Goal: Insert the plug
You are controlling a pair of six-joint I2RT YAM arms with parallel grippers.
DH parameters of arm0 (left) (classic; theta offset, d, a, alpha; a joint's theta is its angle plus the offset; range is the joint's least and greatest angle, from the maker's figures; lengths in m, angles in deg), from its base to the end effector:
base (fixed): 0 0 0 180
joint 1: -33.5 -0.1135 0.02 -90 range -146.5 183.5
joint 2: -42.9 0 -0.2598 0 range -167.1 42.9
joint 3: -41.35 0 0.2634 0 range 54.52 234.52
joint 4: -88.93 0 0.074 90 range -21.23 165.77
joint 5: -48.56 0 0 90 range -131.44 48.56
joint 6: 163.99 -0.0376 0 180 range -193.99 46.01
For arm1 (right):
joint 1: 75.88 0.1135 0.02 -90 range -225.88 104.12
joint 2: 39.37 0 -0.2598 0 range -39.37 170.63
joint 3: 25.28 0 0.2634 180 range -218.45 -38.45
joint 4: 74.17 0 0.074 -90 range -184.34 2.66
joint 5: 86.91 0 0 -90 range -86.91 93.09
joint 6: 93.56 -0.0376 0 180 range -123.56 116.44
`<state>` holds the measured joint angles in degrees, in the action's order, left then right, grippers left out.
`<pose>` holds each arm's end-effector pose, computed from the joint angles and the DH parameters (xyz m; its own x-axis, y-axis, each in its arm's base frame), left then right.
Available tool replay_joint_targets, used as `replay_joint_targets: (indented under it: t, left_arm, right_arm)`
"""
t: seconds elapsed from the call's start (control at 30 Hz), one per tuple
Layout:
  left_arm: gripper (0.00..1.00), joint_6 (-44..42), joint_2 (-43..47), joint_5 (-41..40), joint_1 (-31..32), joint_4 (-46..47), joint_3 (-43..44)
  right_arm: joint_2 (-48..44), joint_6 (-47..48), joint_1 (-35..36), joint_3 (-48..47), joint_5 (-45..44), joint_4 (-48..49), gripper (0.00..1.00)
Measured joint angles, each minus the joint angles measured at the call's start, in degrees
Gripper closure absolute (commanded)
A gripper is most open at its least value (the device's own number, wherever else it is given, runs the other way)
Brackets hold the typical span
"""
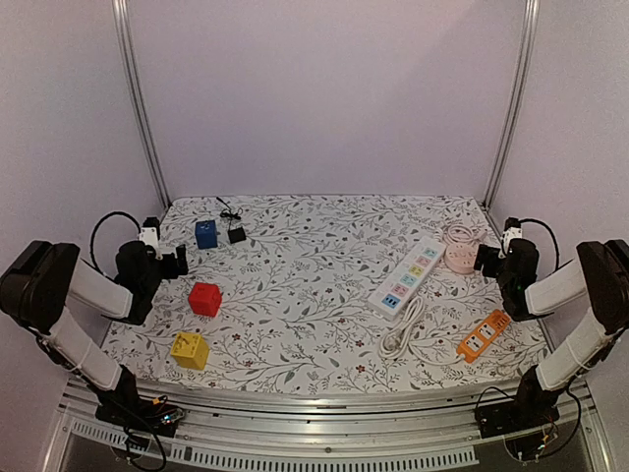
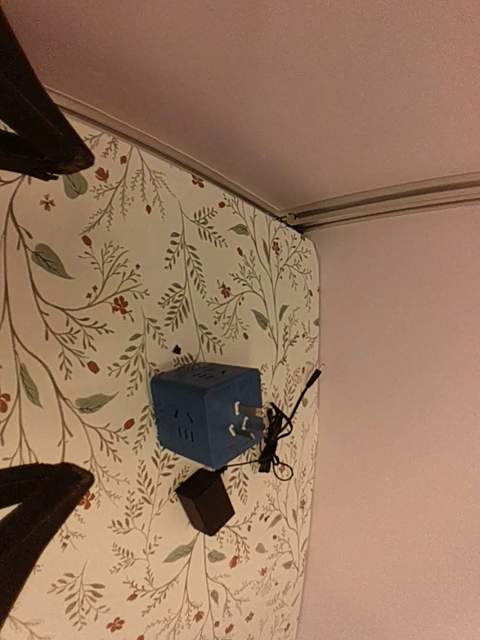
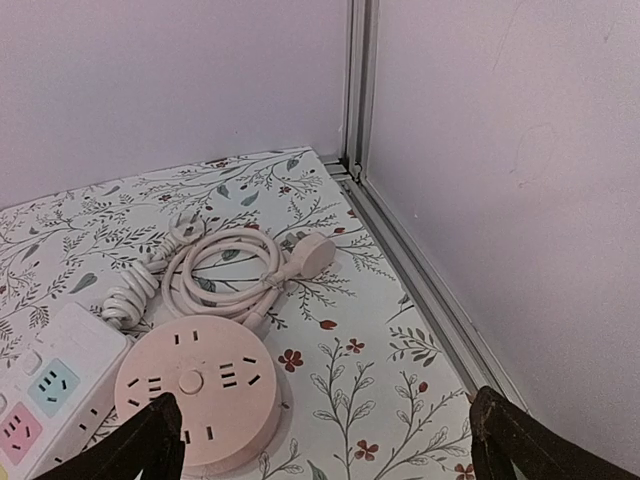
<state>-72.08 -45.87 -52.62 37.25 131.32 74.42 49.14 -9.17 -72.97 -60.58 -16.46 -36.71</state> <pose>0.2707 -0.0104 0.1301 -0.2255 -0.0180 -0.9741 -0.1317 0.9912 0.0122 0.2766 0.0015 0.1326 -0.2430 0.0799 -0.9667 0.2990 0.9542 0.0037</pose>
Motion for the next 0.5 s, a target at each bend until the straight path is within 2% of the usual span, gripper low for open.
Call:
replay_joint_targets:
  t: [0.1,0.3,0.4,0.5]
  left_arm:
    - [0.01,0.00,0.00,0.02,0.00,0.00,0.00]
    - [0.00,-0.44,0.00,1.27,0.00,-0.09,0.04]
    - [0.00,-0.70,0.00,3.15,-0.07,-0.26,0.26]
    - [0.01,-0.83,0.79,4.52,-0.20,-5.70,3.23]
  right_arm:
    - [-0.04,0.37,0.00,-0.24,0.87,-0.55,0.01]
    - [-7.78,3.19,-0.04,-7.96,6.88,-15.04,0.01]
    - [-11.32,6.08,-0.07,-14.75,11.65,-19.69,0.01]
    - [-9.73,7.82,-0.09,-26.32,18.01,-31.52,0.01]
